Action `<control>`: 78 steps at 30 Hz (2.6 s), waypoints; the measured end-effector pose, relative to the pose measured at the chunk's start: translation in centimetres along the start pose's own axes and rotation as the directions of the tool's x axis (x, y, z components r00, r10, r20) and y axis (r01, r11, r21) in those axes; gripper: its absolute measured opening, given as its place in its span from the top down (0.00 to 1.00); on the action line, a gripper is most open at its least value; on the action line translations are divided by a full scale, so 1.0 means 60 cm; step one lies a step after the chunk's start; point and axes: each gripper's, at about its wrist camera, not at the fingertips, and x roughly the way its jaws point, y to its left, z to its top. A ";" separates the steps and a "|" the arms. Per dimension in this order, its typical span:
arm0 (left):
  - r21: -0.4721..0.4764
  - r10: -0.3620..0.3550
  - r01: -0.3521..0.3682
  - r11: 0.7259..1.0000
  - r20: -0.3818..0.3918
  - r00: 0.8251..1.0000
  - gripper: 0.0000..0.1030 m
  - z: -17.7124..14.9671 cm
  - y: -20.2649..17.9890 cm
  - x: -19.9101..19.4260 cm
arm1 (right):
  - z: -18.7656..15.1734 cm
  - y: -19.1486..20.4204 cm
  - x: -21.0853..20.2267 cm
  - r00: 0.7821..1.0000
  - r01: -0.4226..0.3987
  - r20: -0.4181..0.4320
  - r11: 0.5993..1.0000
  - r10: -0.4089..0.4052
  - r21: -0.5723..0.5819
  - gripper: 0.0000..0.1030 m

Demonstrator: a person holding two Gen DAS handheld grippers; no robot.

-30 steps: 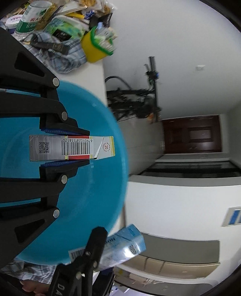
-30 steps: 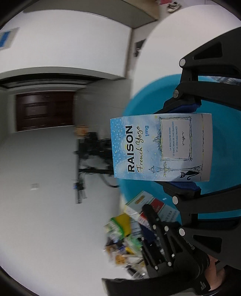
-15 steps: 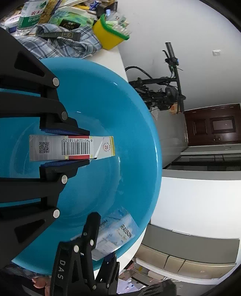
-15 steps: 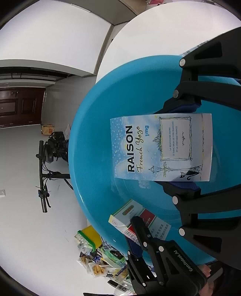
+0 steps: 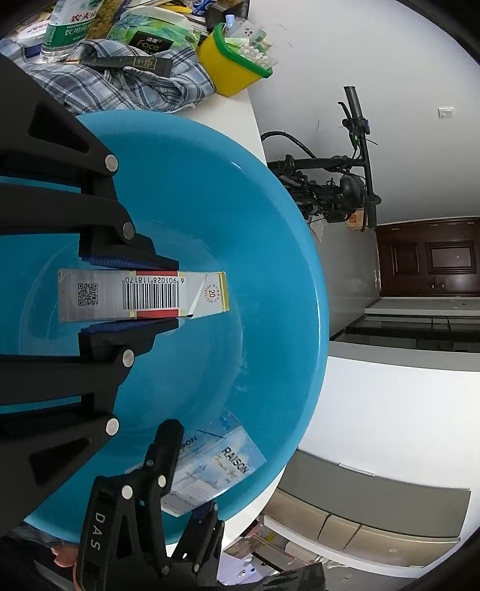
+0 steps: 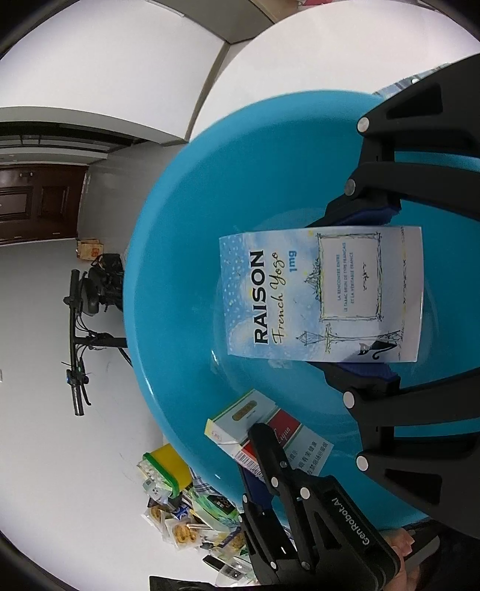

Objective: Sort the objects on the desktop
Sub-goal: 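Open the left gripper dropping the white-red pack while the right gripper releases the RAISON pack into the basin, then raise both open grippers away from the basin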

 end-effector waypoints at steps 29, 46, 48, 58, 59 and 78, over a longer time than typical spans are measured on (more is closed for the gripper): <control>-0.025 0.050 -0.049 0.998 0.045 0.998 0.21 0.004 0.007 -0.012 | 0.004 -0.001 -0.005 0.999 0.054 0.008 0.999 -0.054 0.005 0.40; -0.031 0.057 -0.055 0.998 0.054 0.997 0.21 0.008 0.007 -0.020 | 0.008 -0.010 -0.016 0.995 0.090 0.034 0.996 -0.090 -0.001 0.26; -0.034 0.055 -0.053 0.998 0.063 0.996 0.21 0.009 0.006 -0.022 | 0.009 -0.011 -0.022 0.994 0.095 0.058 0.995 -0.096 0.007 0.26; -0.060 0.078 -0.066 0.996 0.244 0.967 0.20 0.016 0.009 -0.075 | 0.010 0.007 -0.107 0.916 0.235 0.327 0.972 -0.230 0.025 0.26; -0.052 0.079 -0.067 0.996 0.269 0.960 0.19 0.017 0.007 -0.083 | 0.010 0.009 -0.117 0.907 0.234 0.354 0.972 -0.229 0.030 0.26; -0.101 0.136 -0.091 0.991 0.750 0.647 0.00 -0.026 0.022 -0.288 | -0.024 0.049 -0.297 0.638 0.237 0.731 0.965 -0.241 0.111 0.00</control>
